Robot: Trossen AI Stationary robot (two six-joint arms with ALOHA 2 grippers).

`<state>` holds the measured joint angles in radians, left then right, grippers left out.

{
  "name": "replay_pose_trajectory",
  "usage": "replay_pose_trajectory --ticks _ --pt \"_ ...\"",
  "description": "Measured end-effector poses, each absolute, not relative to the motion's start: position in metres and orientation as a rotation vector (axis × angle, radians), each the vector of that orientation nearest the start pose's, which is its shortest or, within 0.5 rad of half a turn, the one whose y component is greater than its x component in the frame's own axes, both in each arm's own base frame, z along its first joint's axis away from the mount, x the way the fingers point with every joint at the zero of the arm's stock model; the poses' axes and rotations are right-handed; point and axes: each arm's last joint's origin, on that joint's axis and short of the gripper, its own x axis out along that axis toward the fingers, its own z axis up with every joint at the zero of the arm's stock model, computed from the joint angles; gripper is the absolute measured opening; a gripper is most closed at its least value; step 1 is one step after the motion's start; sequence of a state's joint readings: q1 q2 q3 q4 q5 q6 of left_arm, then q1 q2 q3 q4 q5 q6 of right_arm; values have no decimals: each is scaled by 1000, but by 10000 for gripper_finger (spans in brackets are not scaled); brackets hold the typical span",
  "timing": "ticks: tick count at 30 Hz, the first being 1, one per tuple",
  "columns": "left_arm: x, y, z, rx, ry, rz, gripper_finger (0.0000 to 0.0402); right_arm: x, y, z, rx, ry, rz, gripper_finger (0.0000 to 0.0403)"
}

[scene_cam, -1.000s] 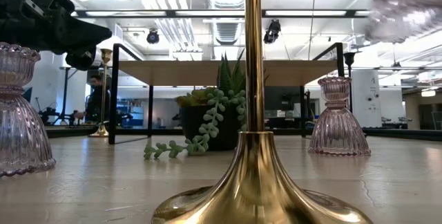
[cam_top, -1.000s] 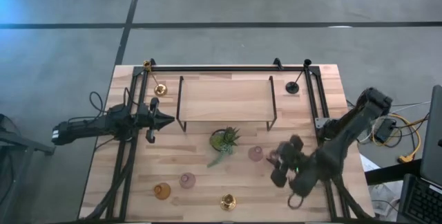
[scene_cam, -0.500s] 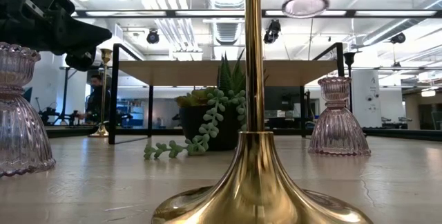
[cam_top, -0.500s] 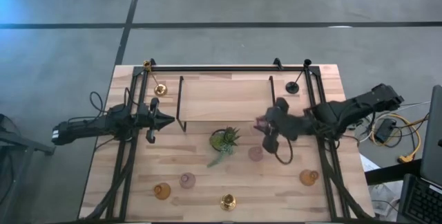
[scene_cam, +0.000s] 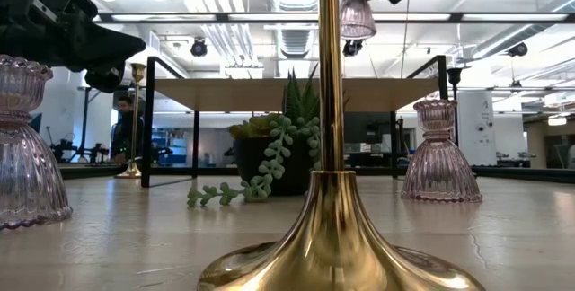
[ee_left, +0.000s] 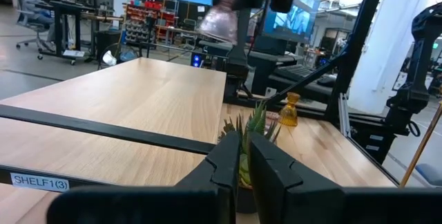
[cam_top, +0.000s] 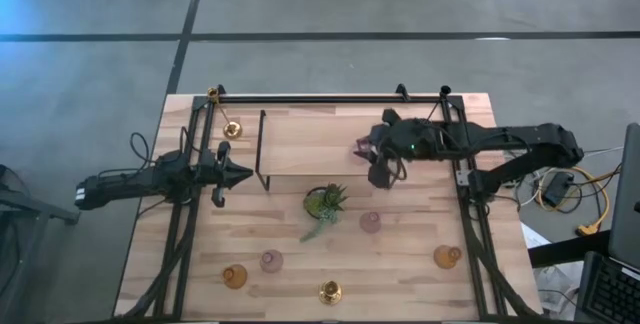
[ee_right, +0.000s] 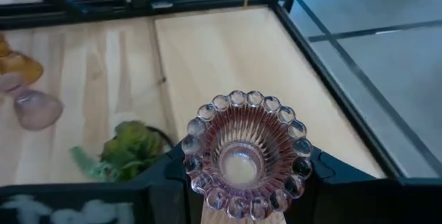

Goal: Pick & Place candle stick holders
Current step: Put the right purple glass candle holder on the shelf

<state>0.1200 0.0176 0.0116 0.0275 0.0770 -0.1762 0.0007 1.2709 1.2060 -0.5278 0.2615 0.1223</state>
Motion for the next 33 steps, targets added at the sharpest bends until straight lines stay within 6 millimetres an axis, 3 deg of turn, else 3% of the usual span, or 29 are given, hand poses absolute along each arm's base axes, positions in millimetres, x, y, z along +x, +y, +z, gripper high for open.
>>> replay_pose_trajectory --ticks 12,25,33 --pt "98 10 169 -174 -24 41 35 275 -47 347 32 538 -329 124" --pt "98 10 169 -174 -24 41 35 299 -74 320 28 600 -327 124" --pt "98 10 169 -174 -24 41 35 298 -95 326 38 565 -371 124"
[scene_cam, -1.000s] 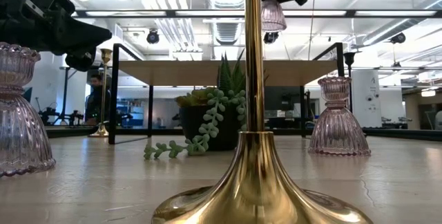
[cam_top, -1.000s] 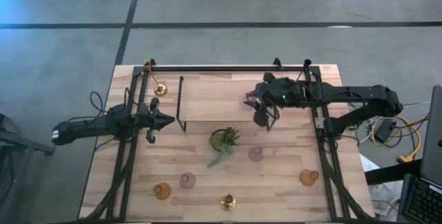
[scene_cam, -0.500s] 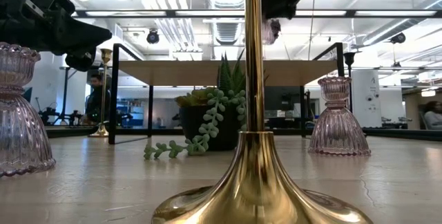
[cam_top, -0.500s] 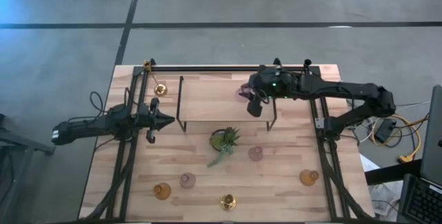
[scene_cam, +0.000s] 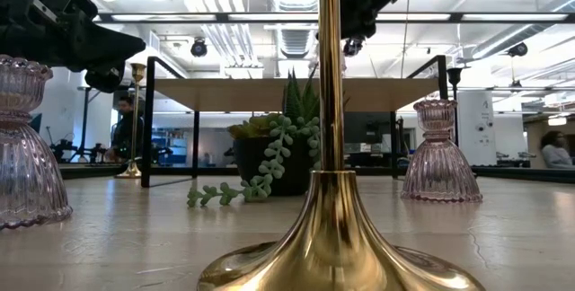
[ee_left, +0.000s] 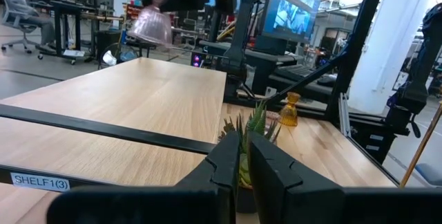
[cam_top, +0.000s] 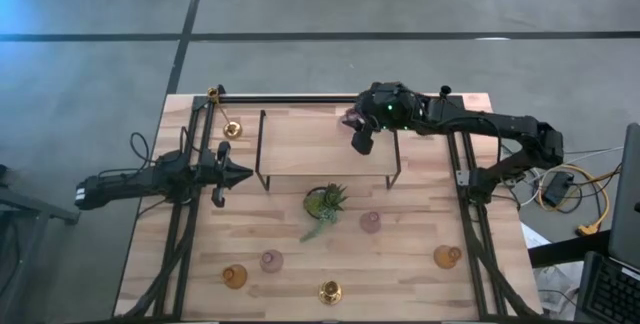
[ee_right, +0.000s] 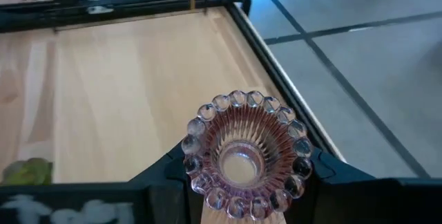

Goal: Pick & Place candle stick holders
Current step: Put the right purple glass candle holder on the shelf

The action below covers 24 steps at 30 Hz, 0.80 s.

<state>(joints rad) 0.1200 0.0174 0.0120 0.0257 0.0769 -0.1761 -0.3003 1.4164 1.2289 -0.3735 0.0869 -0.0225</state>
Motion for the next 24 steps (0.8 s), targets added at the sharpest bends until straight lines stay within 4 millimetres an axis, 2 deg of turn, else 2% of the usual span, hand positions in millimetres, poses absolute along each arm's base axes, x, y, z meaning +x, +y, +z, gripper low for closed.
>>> replay_pose_trajectory --ticks 8,16,24 --pt "98 10 169 -174 -23 42 35 296 -110 325 94 555 -353 124" --pt "98 10 169 -174 -24 41 35 305 -132 305 137 610 -357 124" --pt "98 10 169 -174 -24 41 35 302 -139 302 158 620 -364 124"
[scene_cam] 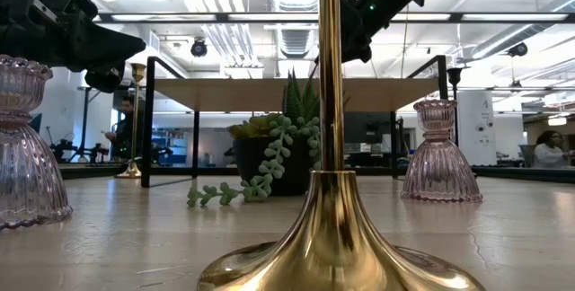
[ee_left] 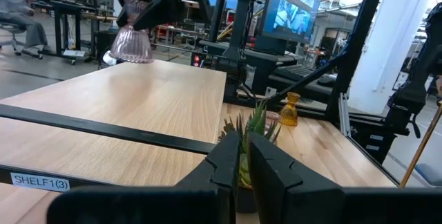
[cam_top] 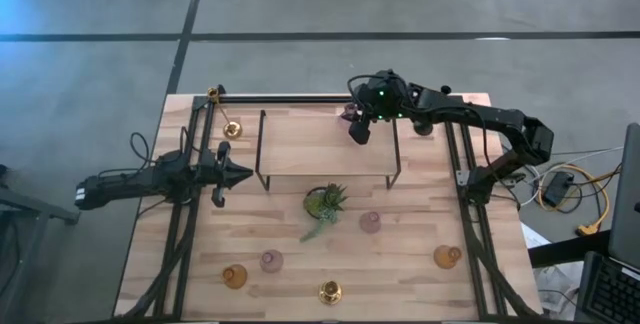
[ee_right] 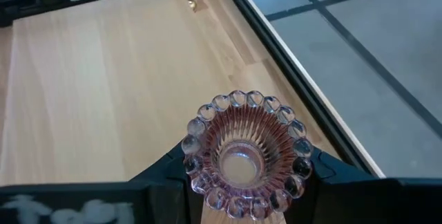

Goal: Pick & Place candle stick holders
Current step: Put the right purple glass candle holder on the shelf

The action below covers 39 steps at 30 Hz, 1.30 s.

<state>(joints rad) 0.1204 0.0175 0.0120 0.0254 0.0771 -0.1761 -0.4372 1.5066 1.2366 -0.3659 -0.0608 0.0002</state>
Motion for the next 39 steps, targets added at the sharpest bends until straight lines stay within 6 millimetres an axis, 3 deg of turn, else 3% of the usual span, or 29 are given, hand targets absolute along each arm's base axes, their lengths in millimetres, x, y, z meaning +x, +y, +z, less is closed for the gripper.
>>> replay_pose_trajectory --ticks 31,33,39 --pt "98 10 169 -174 -23 41 35 295 -142 285 175 703 -380 124" --pt "98 10 169 -174 -23 41 35 294 -142 285 179 706 -383 137" --pt "98 10 169 -174 -23 41 35 293 -141 281 186 736 -382 230"
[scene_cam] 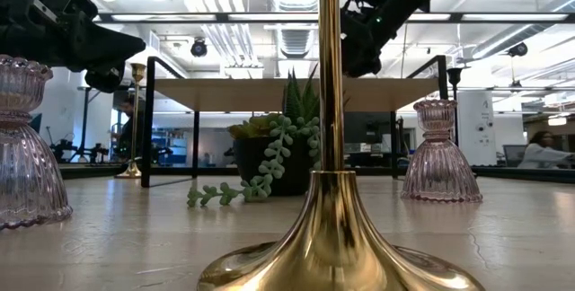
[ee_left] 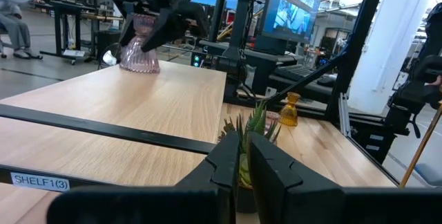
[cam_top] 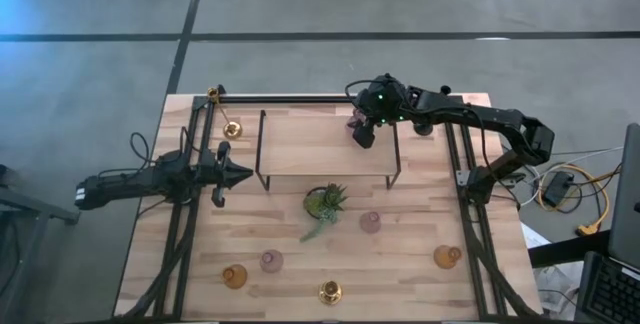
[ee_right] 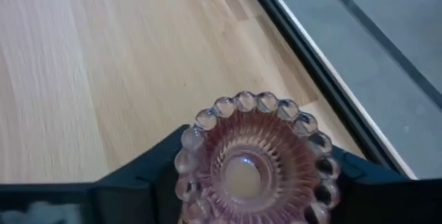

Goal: Pick & Place candle stick holders
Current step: Put the right purple glass candle holder on the shelf

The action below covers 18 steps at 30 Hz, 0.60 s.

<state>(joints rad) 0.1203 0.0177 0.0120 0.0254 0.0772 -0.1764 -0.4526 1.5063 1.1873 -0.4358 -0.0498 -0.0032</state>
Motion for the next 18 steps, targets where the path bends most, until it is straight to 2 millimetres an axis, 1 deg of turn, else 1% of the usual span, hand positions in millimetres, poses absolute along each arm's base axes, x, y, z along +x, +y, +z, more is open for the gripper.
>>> replay_pose_trajectory --ticks 4,8,12,18 --pt "98 10 169 -174 -23 41 35 291 -140 283 184 732 -382 260" --pt "98 10 169 -174 -24 41 35 288 -138 289 174 712 -380 272" --pt "98 10 169 -174 -24 41 35 282 -135 301 150 675 -376 274" --pt "98 10 169 -174 -23 41 35 269 -128 327 82 566 -369 260"
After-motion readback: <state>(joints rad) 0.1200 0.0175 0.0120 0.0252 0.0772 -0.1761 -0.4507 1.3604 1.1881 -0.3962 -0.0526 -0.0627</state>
